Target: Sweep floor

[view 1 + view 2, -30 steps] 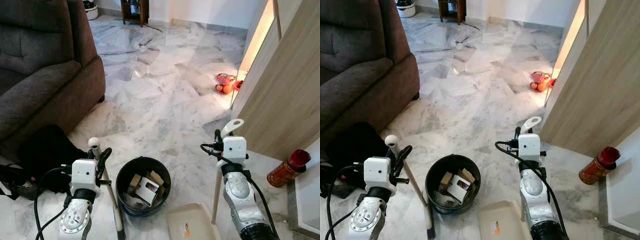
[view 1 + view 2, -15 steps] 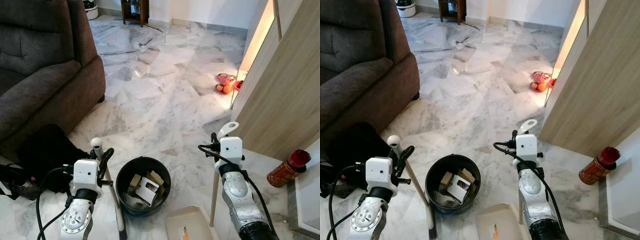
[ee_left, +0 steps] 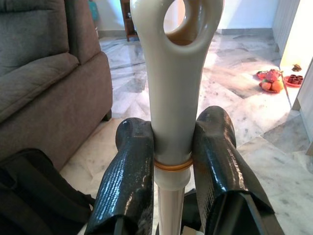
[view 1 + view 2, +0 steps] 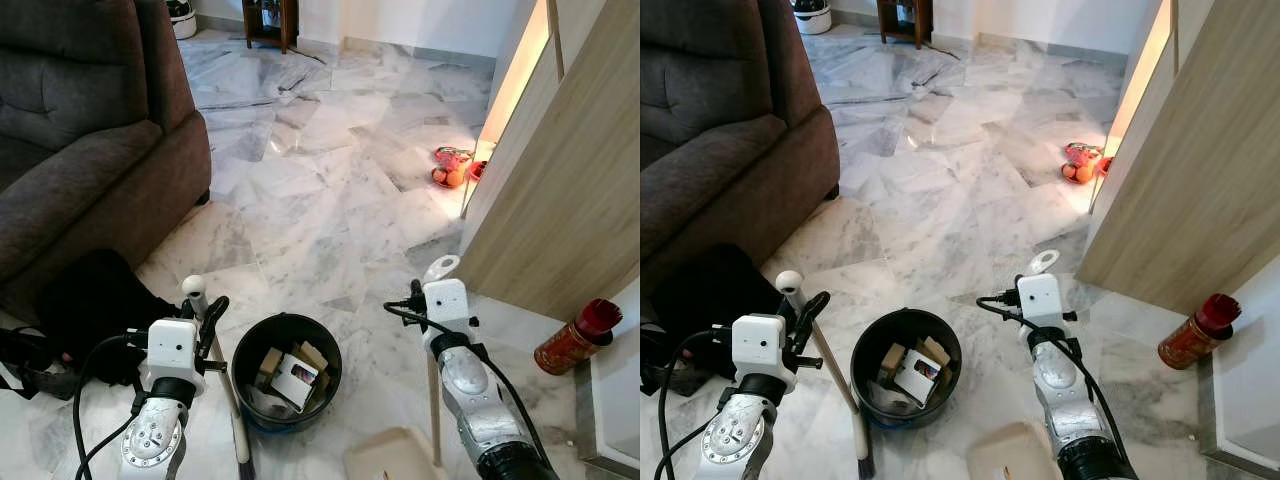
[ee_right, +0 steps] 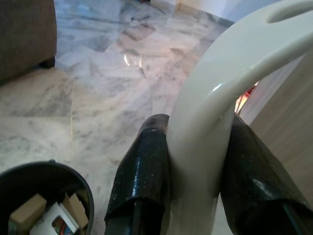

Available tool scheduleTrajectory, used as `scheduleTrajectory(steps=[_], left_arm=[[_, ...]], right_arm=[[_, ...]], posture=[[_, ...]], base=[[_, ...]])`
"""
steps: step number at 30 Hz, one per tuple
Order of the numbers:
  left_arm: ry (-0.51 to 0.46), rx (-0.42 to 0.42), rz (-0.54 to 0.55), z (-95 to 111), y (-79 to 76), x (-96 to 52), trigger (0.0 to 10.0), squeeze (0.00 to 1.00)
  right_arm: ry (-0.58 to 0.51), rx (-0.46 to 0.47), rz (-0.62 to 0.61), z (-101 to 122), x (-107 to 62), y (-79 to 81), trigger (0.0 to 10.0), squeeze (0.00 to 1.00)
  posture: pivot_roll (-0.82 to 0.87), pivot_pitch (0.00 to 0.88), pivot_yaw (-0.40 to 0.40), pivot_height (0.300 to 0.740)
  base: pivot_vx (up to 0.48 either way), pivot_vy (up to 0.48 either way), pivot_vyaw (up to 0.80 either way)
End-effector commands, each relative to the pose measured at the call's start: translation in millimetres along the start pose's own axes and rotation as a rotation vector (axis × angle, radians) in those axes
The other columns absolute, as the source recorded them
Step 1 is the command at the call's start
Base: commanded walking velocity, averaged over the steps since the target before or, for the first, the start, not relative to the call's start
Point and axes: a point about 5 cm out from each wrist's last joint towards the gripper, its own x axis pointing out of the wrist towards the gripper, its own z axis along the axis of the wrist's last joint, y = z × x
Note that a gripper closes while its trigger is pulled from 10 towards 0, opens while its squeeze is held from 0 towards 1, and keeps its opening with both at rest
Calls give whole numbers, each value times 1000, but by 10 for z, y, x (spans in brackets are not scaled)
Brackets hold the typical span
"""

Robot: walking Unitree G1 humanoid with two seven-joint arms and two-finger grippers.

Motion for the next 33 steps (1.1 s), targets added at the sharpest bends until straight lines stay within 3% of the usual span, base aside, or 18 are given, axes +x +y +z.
scheduleTrajectory(steps=[1, 6, 12, 16, 33], left_arm=[[-30, -11, 4, 67, 10, 5, 10000, 0], [-31, -10, 4, 68, 7, 8, 10000, 0], [-46, 8, 22, 100, 26, 20, 10000, 0], [-53, 21, 49, 109, 59, 31, 10000, 0], [-52, 19, 48, 109, 29, 18, 10000, 0]], right_arm=[[-8, -11, 5, 34, 16, -12, 10000, 0], [-52, 27, -17, 99, 18, -29, 10000, 0], [-246, 189, -110, 404, -2, -133, 10000, 0], [-283, 202, -131, 449, -6, -160, 10000, 0], [-259, 199, -137, 308, -73, -122, 10000, 0]], posture=[[112, 98, -23, 740], [113, 98, -24, 740], [113, 97, -23, 740], [113, 94, -21, 740], [109, 109, -20, 740]], base=[[0, 0, 0], [0, 0, 0], [0, 0, 0], [0, 0, 0], [0, 0, 0]])
